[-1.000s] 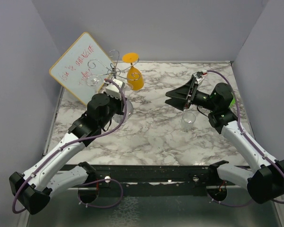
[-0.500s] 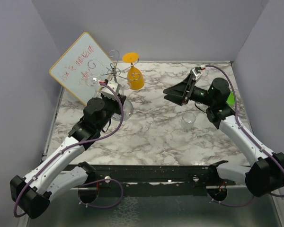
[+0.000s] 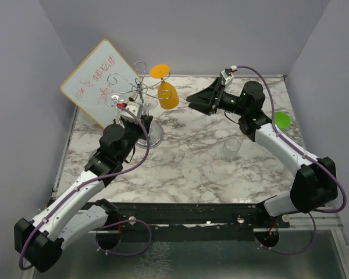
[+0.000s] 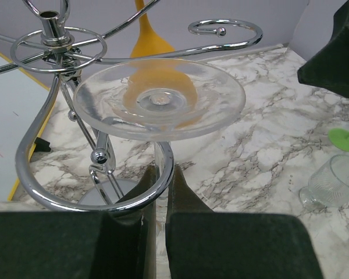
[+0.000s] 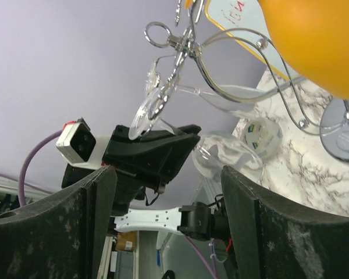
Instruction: Place the wine glass upside down on the wine glass rack
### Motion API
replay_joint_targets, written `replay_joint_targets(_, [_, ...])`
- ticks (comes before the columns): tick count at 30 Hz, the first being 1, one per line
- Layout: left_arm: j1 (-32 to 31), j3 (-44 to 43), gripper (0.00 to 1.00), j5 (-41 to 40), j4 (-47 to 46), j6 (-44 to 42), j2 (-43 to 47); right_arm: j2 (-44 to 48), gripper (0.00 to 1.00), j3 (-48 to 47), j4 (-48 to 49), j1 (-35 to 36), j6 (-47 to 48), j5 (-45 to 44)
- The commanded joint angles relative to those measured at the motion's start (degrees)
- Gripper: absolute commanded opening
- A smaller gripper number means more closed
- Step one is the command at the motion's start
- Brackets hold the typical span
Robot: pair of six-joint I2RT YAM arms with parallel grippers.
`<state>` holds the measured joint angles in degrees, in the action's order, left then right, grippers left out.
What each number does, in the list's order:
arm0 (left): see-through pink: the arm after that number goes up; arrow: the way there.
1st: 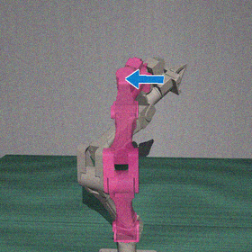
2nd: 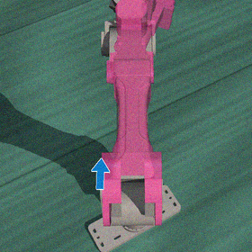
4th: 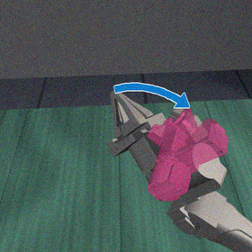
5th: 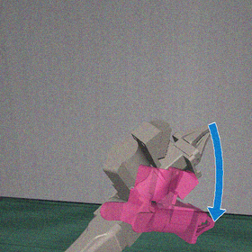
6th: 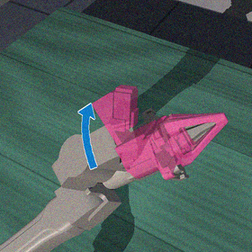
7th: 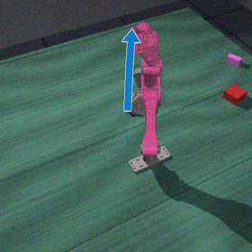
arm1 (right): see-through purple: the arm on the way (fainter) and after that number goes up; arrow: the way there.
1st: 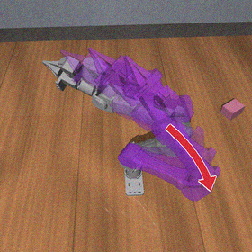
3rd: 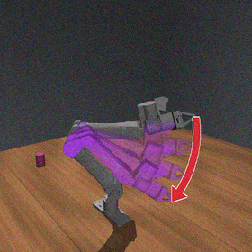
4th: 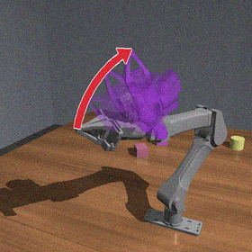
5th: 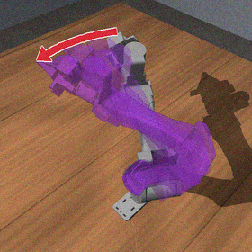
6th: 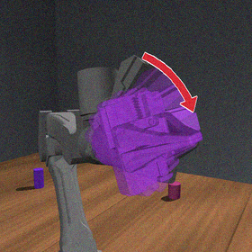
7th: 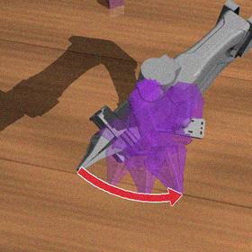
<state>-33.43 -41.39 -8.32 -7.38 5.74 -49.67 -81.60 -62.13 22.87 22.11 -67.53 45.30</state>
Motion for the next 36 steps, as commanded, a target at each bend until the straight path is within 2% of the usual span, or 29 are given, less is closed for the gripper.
replay_joint_targets(1, [0.9,0.6,0.0,0.0,-5.4,-0.4,2.3,-3.9,0.76,-4.9,5.2,1.9,-1.3,-3.7])
replay_joint_targets(12, [2.0,0.8,0.0,0.1,-5.4,-0.3,2.4,-14.1,0.68,-15.4,-1.7,6.8,-2.0,-9.1])
replay_joint_targets(28, [2.9,0.9,0.0,-0.3,-4.7,0.2,3.5,-15.7,0.35,-16.2,-6.2,9.8,1.1,-9.5])
replay_joint_targets(36, [2.9,2.1,0.0,-5.1,-4.2,0.9,4.8,-15.3,0.34,-15.7,-5.1,9.9,1.2,-9.4])
